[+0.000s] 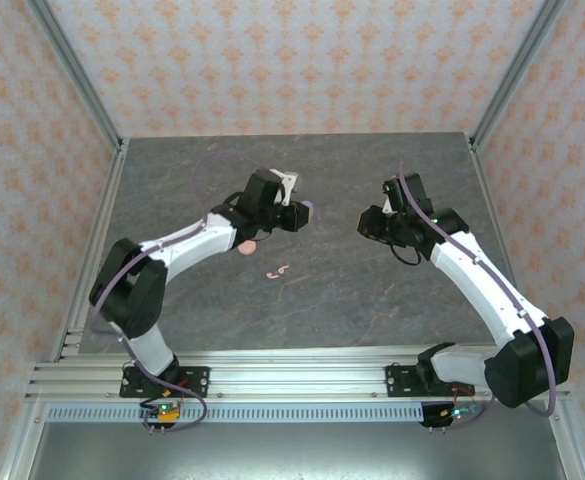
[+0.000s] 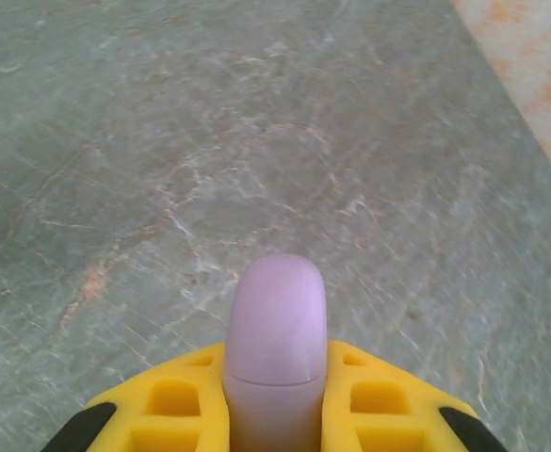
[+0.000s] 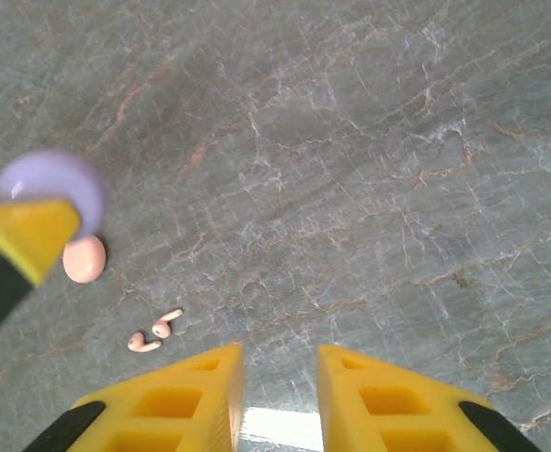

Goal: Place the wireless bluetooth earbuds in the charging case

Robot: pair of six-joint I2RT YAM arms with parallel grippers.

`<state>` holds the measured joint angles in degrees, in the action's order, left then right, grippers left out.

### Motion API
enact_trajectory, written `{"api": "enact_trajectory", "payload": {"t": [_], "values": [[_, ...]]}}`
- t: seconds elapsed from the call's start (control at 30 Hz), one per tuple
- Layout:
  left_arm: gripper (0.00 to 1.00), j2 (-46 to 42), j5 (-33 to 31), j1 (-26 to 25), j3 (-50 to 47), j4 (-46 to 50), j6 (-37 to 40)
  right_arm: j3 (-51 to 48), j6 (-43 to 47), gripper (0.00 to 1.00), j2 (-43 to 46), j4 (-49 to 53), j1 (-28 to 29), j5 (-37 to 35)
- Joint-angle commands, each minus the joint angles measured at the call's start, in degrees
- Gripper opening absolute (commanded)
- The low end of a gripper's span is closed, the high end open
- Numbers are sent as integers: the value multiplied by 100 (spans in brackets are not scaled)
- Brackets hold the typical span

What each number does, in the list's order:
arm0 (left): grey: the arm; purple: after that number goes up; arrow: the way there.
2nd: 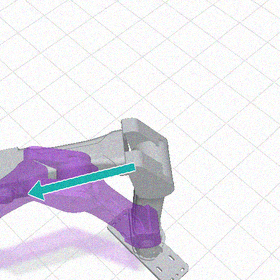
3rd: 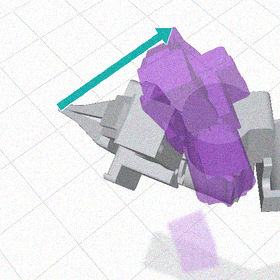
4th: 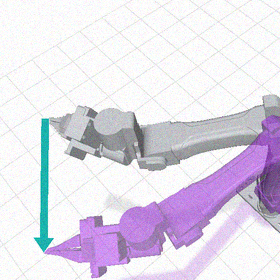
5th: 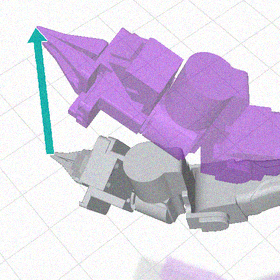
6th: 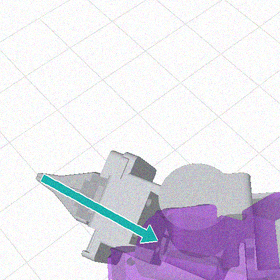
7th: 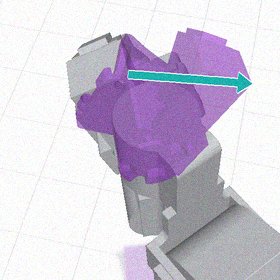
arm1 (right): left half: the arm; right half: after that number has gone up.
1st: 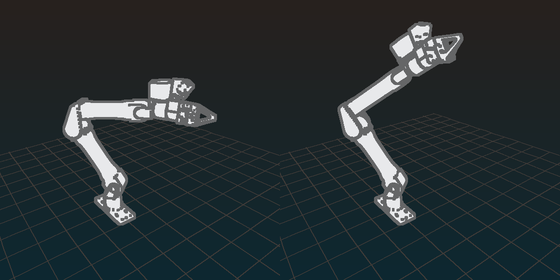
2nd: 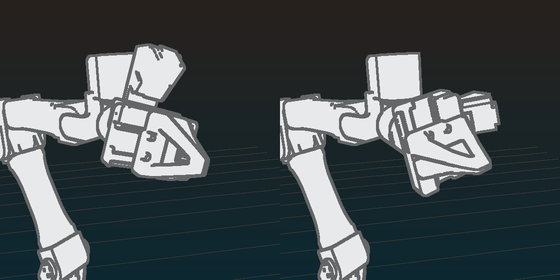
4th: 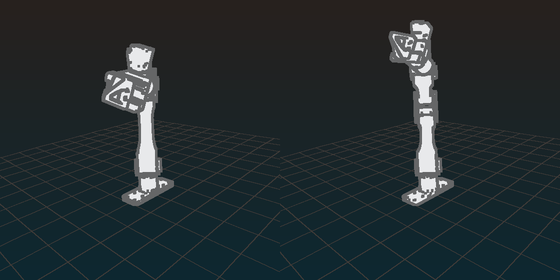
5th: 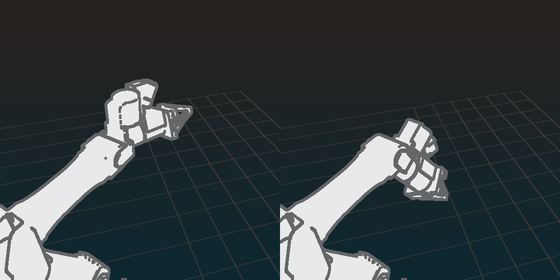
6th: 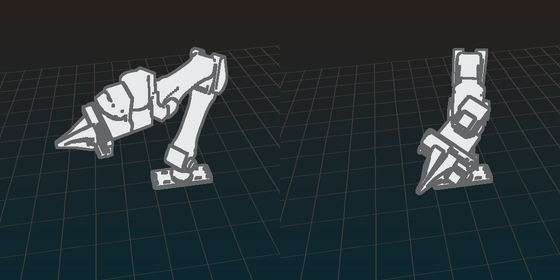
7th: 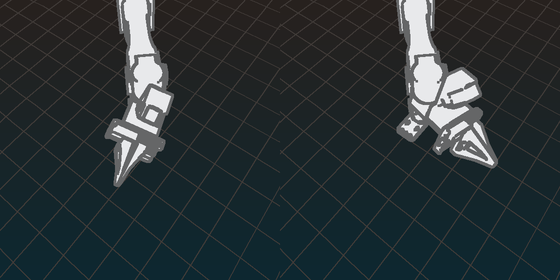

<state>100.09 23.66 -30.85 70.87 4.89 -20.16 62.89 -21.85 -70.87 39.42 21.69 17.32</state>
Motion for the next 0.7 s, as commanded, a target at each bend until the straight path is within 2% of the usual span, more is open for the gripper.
{"api": "enact_trajectory", "payload": {"t": [0.0,0.33,0.53,0.67], "values": [[12,396,-59,80,629,738,-395,-194,-33,28,139,-79,-14,-69],[14,2267,103,280,2955,2009,-328,-631,-191,29,274,-270,-9,179],[14,3158,167,421,4051,2389,-374,-791,-285,29,276,-357,-2,321],[15,3529,123,483,4393,2353,-451,-823,-293,29,456,-336,-1,308]]}}
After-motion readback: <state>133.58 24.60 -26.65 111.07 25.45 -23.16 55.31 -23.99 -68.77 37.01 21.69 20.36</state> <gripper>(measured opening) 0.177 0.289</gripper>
